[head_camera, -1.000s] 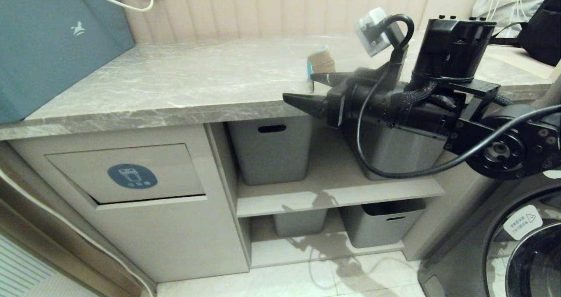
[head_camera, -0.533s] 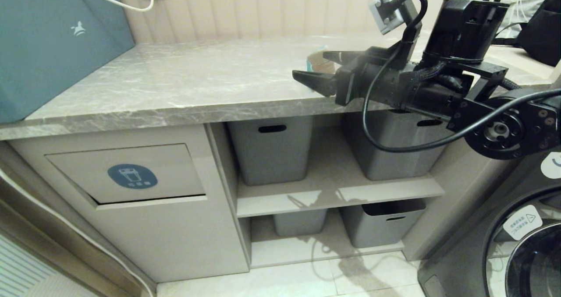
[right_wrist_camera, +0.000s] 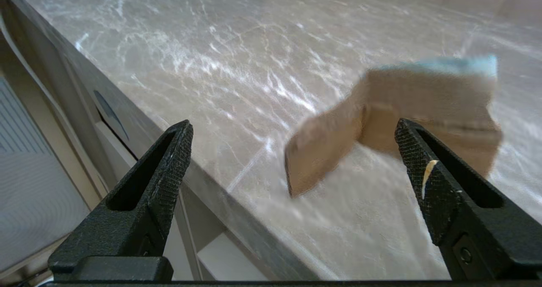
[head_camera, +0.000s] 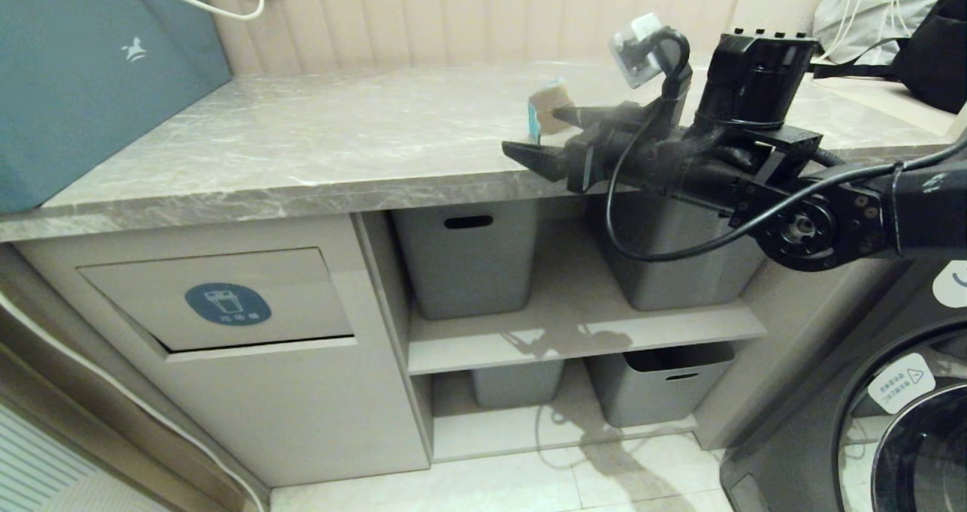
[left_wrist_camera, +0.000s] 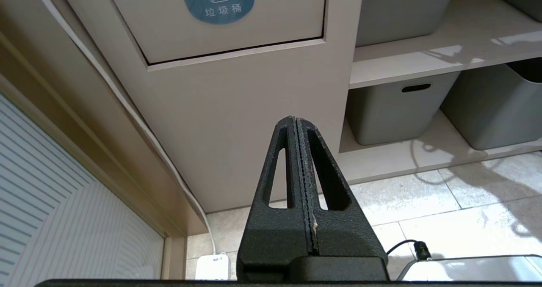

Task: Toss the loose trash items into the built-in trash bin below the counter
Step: Pick up the garbage

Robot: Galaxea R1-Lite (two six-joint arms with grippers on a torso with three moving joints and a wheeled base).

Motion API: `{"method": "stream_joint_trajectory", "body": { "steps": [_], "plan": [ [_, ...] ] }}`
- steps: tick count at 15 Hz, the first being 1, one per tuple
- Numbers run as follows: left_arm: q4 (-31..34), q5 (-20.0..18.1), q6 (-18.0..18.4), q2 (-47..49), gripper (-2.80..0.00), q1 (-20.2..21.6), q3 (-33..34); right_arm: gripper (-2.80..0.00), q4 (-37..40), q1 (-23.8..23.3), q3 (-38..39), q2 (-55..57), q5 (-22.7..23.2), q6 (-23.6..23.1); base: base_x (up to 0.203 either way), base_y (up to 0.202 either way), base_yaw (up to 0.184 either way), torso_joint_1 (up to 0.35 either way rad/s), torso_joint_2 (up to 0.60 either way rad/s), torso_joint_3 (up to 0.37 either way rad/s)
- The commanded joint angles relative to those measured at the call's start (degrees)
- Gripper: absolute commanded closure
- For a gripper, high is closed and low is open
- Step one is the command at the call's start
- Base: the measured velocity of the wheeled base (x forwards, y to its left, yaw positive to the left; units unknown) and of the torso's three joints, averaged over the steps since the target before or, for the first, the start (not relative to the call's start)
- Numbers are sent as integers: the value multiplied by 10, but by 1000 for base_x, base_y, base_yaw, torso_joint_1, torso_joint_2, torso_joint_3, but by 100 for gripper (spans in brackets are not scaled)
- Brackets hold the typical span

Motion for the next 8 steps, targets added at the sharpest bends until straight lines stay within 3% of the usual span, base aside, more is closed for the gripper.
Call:
{"method": "stream_joint_trajectory", "body": {
  "steps": [1, 8],
  "plan": [
    [0, 0, 0, 0, 0, 0, 1, -280, -2, 3, -33, 29, 1, 0, 0, 0, 0, 0, 0, 0],
    [-1, 0, 0, 0, 0, 0, 1, -280, -1, 3, -54, 51, 0, -1, 0, 0, 0, 0, 0, 0]
  ]
}}
